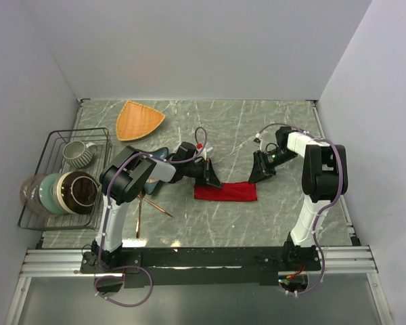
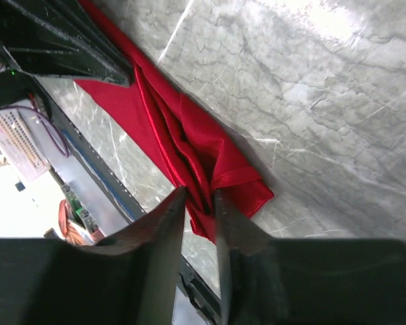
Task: Fold the napkin into a case and place the utensils inside
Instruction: Smooth out the smaller rectangle-folded napkin at the center of the board, then insert the top corner of the smaller rectangle folded napkin into the folded napkin.
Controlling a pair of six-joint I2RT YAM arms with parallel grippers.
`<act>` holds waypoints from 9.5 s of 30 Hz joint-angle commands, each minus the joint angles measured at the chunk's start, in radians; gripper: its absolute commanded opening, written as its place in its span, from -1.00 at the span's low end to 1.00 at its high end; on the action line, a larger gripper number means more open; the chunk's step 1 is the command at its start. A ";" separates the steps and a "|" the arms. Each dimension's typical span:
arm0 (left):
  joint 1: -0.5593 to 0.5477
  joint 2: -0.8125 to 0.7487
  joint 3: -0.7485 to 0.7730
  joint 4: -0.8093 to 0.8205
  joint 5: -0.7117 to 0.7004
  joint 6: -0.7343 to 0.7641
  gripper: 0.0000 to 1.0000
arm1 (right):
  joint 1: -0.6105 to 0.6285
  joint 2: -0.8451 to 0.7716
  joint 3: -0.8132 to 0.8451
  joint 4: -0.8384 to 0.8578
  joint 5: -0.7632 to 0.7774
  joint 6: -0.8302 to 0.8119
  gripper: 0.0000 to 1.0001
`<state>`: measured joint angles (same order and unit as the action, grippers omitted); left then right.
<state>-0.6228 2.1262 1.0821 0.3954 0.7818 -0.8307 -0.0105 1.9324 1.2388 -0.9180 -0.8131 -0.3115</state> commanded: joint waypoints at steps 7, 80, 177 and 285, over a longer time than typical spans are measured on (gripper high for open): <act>-0.008 -0.104 -0.001 0.099 0.016 0.068 -0.40 | 0.035 -0.023 0.021 -0.007 -0.024 -0.023 -1.00; -0.150 -0.107 0.159 0.010 0.063 0.880 0.46 | 0.015 -0.039 0.010 -0.064 -0.095 -0.107 -1.00; -0.296 -0.123 0.188 -0.211 -0.111 1.147 -0.52 | -0.022 -0.041 -0.002 -0.013 -0.074 0.068 -0.41; -0.137 0.138 0.279 -0.394 0.048 0.199 -0.99 | 0.386 -0.343 -0.308 0.419 0.561 0.057 -0.38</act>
<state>-0.7643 2.2246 1.3472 0.0589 0.8894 -0.6483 0.3553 1.6180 0.9588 -0.5411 -0.3038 -0.2520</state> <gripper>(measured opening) 0.027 0.311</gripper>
